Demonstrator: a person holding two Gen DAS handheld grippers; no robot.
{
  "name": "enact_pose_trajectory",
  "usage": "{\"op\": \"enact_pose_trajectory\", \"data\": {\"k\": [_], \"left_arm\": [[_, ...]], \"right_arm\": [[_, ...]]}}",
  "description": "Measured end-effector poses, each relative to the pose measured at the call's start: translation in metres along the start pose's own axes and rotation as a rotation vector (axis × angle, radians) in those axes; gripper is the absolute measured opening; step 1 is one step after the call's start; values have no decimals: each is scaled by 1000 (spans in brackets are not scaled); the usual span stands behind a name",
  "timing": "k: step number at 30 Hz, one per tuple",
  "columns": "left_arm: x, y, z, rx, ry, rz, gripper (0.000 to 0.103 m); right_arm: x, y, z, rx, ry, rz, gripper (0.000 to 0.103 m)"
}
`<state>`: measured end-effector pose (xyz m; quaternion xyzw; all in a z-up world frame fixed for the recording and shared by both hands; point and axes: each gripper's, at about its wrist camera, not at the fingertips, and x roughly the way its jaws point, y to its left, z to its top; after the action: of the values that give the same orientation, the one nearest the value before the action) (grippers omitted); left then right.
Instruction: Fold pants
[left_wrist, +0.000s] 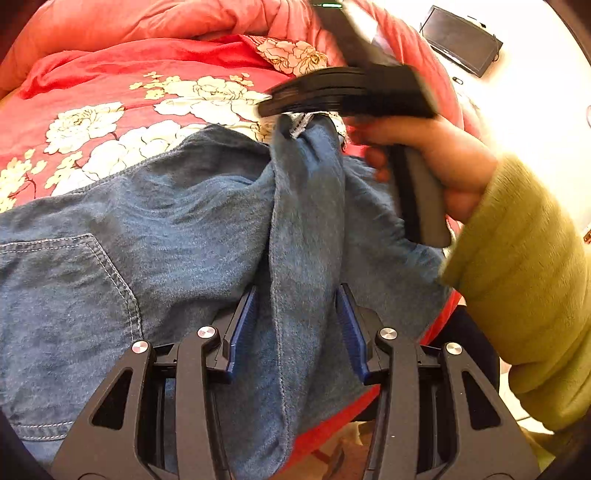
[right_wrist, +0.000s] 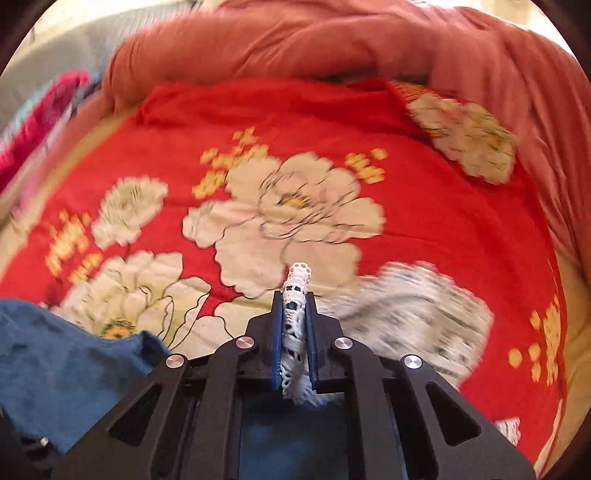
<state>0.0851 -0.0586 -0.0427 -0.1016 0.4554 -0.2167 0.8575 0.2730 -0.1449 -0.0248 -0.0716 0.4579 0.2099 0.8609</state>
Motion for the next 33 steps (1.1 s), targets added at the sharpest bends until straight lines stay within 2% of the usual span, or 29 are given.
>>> {"op": "enact_pose_trajectory", "data": {"k": [3, 9, 11, 13, 14, 17, 22, 25, 27, 29, 30, 32, 33], "left_arm": [[-4, -1, -1, 5, -14, 5, 44], [-2, -15, 5, 55, -29, 45, 44], [-1, -23, 5, 90, -30, 61, 35], [1, -32, 3, 144, -29, 85, 16], [3, -34, 2, 162, -24, 90, 13], [7, -40, -1, 192, -5, 94, 12], [12, -48, -8, 255, 9, 125, 12], [18, -51, -8, 279, 20, 139, 12], [20, -52, -8, 284, 25, 141, 11], [20, -53, -6, 289, 27, 142, 1], [20, -53, -5, 291, 29, 139, 1], [17, -54, -5, 295, 31, 138, 0], [16, -55, -4, 295, 33, 133, 0]], "right_arm": [[-33, -25, -11, 90, -58, 34, 8], [-107, -74, -61, 291, -177, 70, 8], [-130, -85, -85, 346, -202, 70, 8], [-145, -95, -106, 398, -215, 69, 8], [-155, -102, -122, 446, -223, 78, 8], [-167, -114, -154, 526, -227, 101, 8], [-165, -126, -196, 604, -171, 136, 11], [-165, -130, -206, 624, -169, 161, 11], [-166, -132, -208, 628, -174, 175, 18], [-166, -135, -207, 633, -181, 187, 21], [-165, -136, -207, 635, -183, 187, 21], [-164, -139, -207, 640, -186, 189, 9], [-166, -140, -208, 646, -187, 201, 9]]}}
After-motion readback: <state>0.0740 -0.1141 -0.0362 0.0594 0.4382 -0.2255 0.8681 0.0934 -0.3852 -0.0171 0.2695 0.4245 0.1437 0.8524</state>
